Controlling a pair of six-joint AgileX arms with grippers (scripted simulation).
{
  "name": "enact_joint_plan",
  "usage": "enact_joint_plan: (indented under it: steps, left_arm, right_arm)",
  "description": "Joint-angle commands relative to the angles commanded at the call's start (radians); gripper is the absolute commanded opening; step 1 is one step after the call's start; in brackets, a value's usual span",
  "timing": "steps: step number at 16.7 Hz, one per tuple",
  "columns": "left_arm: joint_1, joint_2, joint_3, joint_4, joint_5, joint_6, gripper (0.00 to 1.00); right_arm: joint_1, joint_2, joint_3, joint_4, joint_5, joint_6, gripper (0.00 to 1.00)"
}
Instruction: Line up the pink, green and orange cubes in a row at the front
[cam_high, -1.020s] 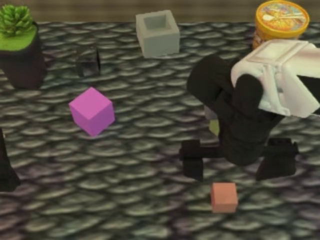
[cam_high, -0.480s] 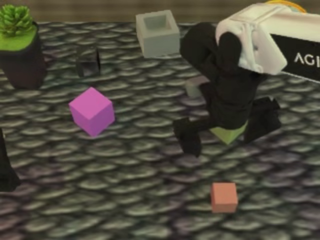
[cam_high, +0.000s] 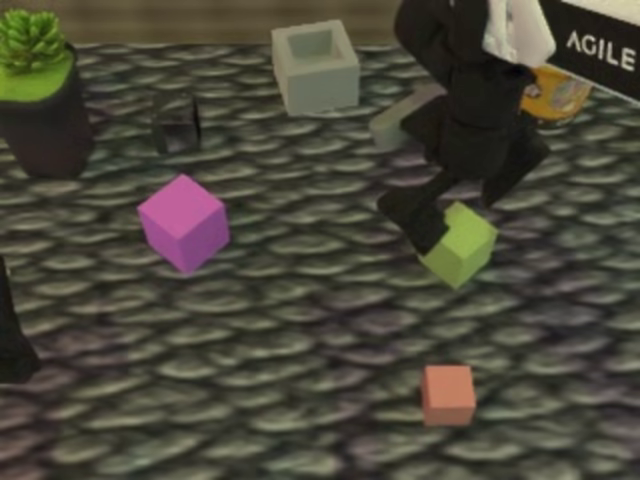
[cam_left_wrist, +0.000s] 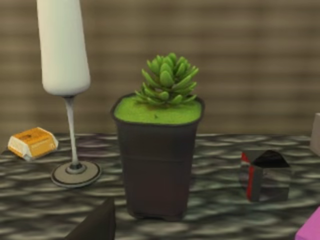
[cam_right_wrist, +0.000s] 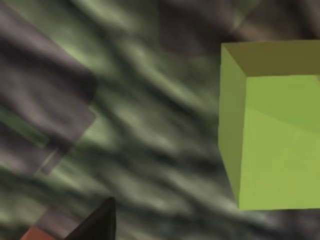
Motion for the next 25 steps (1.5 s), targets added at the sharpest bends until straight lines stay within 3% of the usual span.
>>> enact_joint_plan:
  steps: [3, 9, 17, 22, 25]
  left_arm:
    - [0.0, 0.0, 0.0, 0.0, 0.0, 0.0, 1.0]
    - [0.0, 0.0, 0.0, 0.0, 0.0, 0.0, 1.0]
    - [0.0, 0.0, 0.0, 0.0, 0.0, 0.0, 1.0]
    - [0.0, 0.0, 0.0, 0.0, 0.0, 0.0, 1.0]
    - [0.0, 0.0, 0.0, 0.0, 0.0, 0.0, 1.0]
  right_arm:
    - [-0.031, 0.034, 0.063, -0.012, 0.0, -0.079, 1.0]
    - [-0.028, 0.032, 0.061, -0.008, 0.001, -0.081, 1.0]
    - [-0.031, 0.109, -0.134, 0.267, 0.001, -0.081, 1.0]
    - [-0.031, 0.119, -0.153, 0.29, 0.001, -0.081, 1.0]
    - [-0.031, 0.119, -0.153, 0.29, 0.001, -0.081, 0.77]
